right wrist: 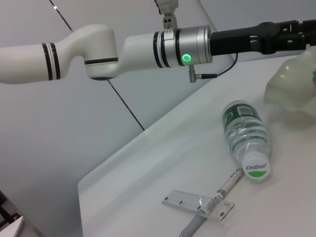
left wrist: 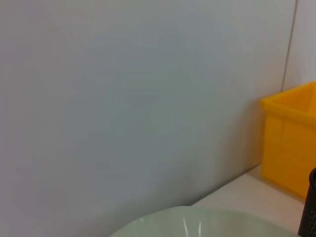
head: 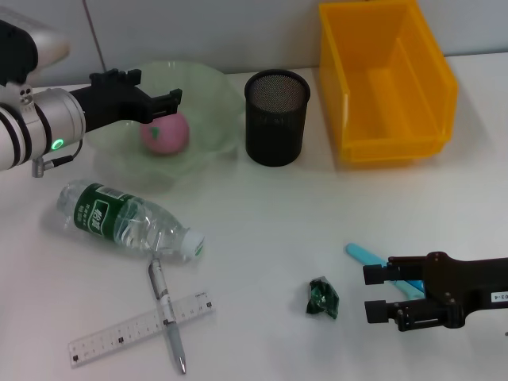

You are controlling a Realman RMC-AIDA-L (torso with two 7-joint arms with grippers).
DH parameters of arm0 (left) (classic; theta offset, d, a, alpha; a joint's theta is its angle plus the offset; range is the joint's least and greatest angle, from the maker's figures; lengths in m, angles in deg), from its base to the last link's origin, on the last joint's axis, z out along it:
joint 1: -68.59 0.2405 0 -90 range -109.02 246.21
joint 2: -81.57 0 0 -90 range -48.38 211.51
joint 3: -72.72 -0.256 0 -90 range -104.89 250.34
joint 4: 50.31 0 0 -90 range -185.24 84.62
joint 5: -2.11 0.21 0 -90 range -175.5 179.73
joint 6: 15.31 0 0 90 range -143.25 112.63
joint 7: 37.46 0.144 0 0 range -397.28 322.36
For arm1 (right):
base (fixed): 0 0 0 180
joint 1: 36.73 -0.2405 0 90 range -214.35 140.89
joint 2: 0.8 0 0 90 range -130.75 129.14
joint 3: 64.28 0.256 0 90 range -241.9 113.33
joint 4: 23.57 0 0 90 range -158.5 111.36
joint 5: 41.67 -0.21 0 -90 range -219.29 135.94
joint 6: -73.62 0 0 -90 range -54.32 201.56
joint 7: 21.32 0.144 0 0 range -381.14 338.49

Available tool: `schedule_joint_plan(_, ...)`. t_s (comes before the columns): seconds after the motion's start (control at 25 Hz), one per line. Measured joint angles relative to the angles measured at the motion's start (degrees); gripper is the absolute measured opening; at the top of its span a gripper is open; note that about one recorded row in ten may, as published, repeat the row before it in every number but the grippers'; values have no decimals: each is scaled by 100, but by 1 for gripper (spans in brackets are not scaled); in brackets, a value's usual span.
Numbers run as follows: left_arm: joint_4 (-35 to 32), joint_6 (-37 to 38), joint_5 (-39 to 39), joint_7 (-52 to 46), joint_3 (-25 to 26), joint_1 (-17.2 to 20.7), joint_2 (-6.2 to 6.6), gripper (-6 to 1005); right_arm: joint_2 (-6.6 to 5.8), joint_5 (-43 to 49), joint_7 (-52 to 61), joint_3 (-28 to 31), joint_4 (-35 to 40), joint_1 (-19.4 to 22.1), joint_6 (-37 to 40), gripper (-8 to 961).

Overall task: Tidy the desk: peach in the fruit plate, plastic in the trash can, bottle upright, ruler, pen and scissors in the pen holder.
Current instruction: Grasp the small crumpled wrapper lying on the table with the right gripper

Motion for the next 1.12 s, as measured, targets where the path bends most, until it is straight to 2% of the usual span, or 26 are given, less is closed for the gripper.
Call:
schedule_joint_plan(0.16, -35, 235, -201, -61, 3, 41, 23, 804, 0, 0, 0, 15, 0, 1, -6, 775)
schedule_joint_plan(0.24, -154, 711, -284, -240, 5, 135, 63, 810, 0, 0, 0, 19, 0, 1, -7, 775)
schedule_joint_plan(0.28, -395, 1405, -300, -478, 5, 284, 94, 812, 0, 0, 0, 20, 0, 1, -6, 775)
schedule_joint_plan(0.32, -395, 1405, -300, -478, 5, 284, 94, 815, 0, 0, 0, 20, 0, 1, -6, 775)
schedule_joint_plan(0.44, -900, 2954, -285, -875, 5, 615, 165, 818, 0, 0, 1, 20, 0, -1, -5, 775)
schedule_joint_plan(0.56, -1048, 3919, -268, -1057, -21, 827, 272, 819, -7, 0, 1, 30, 3, -16, -1, 775)
schedule_joint_plan(0.68, -972, 4687, -17, -1106, -363, 998, 393, 819, -30, 0, 39, 102, 59, -36, 14, 774)
schedule_joint_plan(0.92, -979, 5171, 350, -706, -543, 1208, 330, 819, -125, 276, 1029, 519, 799, -142, 76, 774)
schedule_joint_plan(1.04, -959, 5272, 359, -572, -545, 1285, 312, 818, -164, 827, 1762, 821, 1294, -423, 229, 774)
schedule_joint_plan(1.08, -955, 5288, 359, -548, -542, 1312, 309, 818, -180, 1249, 2163, 920, 1572, -710, 379, 774)
schedule_joint_plan(1.12, -952, 5291, 361, -538, -533, 1350, 309, 818, -180, 1249, 2163, 920, 1572, -710, 379, 774)
